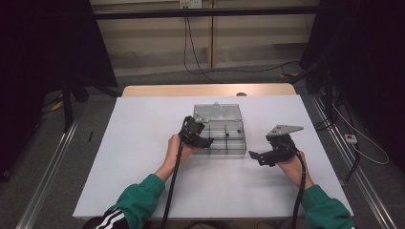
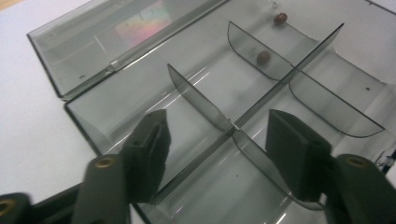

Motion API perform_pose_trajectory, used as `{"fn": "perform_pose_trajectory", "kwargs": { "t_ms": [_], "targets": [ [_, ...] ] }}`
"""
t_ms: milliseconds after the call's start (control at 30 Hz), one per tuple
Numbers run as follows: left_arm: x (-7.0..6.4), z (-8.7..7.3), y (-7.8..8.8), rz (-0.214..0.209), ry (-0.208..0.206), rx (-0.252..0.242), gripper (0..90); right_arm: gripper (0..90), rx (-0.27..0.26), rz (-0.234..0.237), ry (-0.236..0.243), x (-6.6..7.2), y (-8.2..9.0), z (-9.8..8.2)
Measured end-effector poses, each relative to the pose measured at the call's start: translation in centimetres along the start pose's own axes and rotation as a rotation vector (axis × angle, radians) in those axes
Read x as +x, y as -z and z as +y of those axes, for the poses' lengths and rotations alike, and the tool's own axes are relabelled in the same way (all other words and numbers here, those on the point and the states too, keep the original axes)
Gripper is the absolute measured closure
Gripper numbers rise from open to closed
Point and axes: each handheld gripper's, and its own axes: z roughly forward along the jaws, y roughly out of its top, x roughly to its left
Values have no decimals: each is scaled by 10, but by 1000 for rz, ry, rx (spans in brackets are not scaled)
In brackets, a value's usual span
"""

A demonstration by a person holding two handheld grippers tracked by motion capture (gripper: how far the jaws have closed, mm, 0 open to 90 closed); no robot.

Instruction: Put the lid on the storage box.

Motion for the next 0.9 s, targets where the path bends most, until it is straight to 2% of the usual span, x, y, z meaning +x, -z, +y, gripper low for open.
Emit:
{"fn": "perform_pose_trajectory", "kwargs": {
  "t_ms": [33, 67, 267, 367, 467, 567, 600, 633, 900],
  "targets": [
    [-1, 0, -1, 12, -4, 3, 430, 45, -1, -1, 1, 0, 0, 0],
    [-2, 0, -2, -3, -6, 2, 452, 45, 1, 0, 2, 0, -1, 0],
    [-3, 0, -7, -16, -11, -6, 550, 51, -2, -4, -1, 1, -2, 1],
    [-3, 0, -10, -40, -18, -5, 591, 60, -2, -12, 0, 1, -3, 1],
    [-3, -1, -10, -45, -22, -2, 606, 118, -3, -32, -9, 0, -5, 2],
    [-4, -1, -10, -40, -23, -5, 607, 289, 0, -71, -27, -1, -8, 5],
    [-4, -1, -10, -28, -23, -3, 607, 305, -5, -81, -33, -2, -10, 6],
    [-4, -1, -10, -45, -21, -8, 607, 356, -9, -84, -41, -3, -10, 8],
    [-4, -2, -10, -41, -23, -13, 609, 667, -27, -121, -77, -9, -18, 21]
  ]
}}
